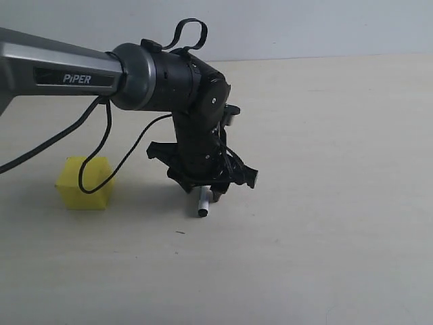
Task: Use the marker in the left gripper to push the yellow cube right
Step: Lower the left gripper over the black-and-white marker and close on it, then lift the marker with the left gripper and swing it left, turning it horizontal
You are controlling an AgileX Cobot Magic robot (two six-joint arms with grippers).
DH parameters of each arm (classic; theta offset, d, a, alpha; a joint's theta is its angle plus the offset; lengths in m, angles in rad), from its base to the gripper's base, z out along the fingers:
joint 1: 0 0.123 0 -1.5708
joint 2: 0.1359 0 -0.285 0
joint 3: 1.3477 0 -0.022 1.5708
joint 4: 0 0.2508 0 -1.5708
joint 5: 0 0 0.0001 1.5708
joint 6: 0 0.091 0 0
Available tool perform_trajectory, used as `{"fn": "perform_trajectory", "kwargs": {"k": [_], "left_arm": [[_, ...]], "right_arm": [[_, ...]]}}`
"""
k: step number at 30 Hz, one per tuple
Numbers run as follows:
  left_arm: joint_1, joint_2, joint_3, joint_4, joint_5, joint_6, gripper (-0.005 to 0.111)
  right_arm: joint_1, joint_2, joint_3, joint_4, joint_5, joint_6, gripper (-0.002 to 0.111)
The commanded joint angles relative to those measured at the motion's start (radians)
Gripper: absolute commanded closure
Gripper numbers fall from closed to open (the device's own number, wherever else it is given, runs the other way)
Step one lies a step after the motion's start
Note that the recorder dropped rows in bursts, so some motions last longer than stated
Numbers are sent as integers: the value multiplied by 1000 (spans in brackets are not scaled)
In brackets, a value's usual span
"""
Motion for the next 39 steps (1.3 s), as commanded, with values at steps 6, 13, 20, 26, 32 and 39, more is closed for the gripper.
{"fn": "perform_trajectory", "kwargs": {"k": [6,13,20,26,32,39], "left_arm": [[-3,-119,-3,149,194,40,107],[3,-377,50,220,285,232,107],[108,-636,203,306,296,245,107],[322,-797,396,398,272,230,107],[564,-827,596,469,159,257,107],[590,-825,717,456,-23,627,107]], "right_arm": [[-8,-6,4,0,-5,-1,108],[-8,-6,4,0,-5,-1,108],[-8,-6,4,0,-5,-1,108],[-8,-6,4,0,-5,-1,108],[-8,-6,4,0,-5,-1,108],[-8,-6,4,0,-5,-1,108]]}}
